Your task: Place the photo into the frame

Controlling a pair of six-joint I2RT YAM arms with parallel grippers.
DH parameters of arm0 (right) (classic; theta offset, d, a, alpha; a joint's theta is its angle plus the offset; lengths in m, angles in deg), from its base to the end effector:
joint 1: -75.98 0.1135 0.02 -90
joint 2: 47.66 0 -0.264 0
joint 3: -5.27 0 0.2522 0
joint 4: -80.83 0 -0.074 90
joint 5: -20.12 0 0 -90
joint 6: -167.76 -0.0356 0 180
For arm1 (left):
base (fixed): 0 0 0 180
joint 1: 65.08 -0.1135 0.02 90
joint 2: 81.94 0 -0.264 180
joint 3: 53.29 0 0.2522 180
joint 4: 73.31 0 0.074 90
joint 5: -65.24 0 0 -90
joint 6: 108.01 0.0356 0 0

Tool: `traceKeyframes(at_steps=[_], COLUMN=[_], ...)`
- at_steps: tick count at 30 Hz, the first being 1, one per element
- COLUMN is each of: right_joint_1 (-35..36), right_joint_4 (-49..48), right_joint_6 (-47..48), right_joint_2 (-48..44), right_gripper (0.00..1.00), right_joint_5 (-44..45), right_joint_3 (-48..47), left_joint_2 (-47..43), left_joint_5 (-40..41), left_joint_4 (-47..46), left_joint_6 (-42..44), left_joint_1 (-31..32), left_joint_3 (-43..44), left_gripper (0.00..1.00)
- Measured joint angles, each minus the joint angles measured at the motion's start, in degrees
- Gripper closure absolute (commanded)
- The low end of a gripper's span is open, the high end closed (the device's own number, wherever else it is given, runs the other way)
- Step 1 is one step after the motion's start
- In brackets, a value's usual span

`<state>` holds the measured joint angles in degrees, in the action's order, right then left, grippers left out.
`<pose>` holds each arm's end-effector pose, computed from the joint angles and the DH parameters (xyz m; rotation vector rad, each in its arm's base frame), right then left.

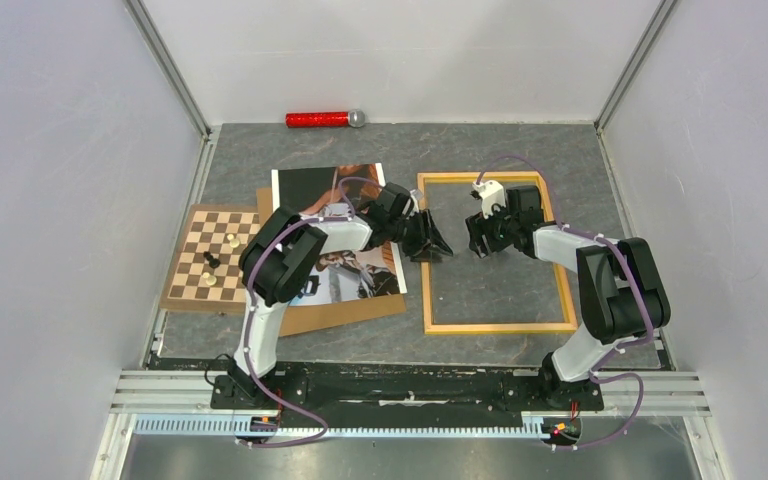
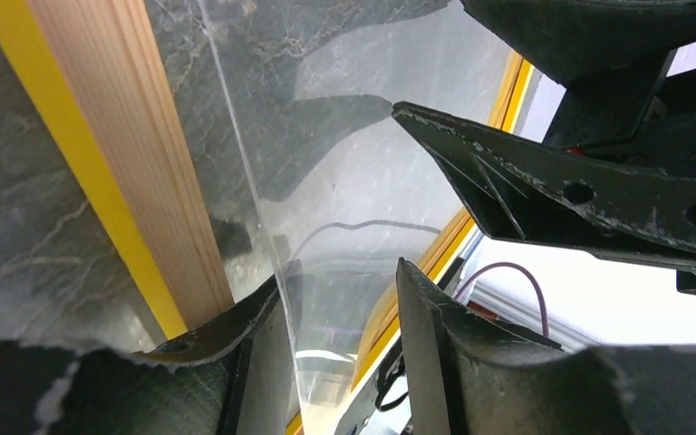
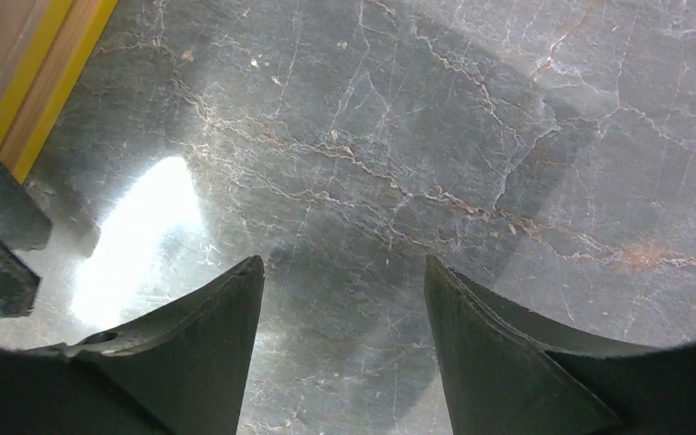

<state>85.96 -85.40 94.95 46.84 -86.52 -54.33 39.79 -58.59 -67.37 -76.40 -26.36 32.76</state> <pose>0.3124 0.0653 0.1512 -0.6895 2.2922 0.2922 0.3318 -0.2914 0.1222 -0.0956 2.6637 -1.4208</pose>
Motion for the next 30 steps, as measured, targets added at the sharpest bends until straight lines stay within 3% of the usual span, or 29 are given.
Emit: traceKeyframes(at_steps=[16, 30], right_joint_1=[0.02, 0.02], right_joint_4=[-0.17, -0.17], right_joint_6=[0.39, 0.42], right_joint_2=[0.0, -0.04], right_gripper=[0.32, 0.3], right_joint_5=[0.63, 1.07], right_joint_3=[0.0, 0.0], left_joint_2=[-9.51, -13.7], left_joint_5=[4.9, 6.73], left_joint_4=[19.78, 26.58], left_joint_6=[10.25, 16.15], left_joint_1=[-0.39, -3.34], left_joint_3=[3.19, 4.39], left_gripper=[0.48, 0.47])
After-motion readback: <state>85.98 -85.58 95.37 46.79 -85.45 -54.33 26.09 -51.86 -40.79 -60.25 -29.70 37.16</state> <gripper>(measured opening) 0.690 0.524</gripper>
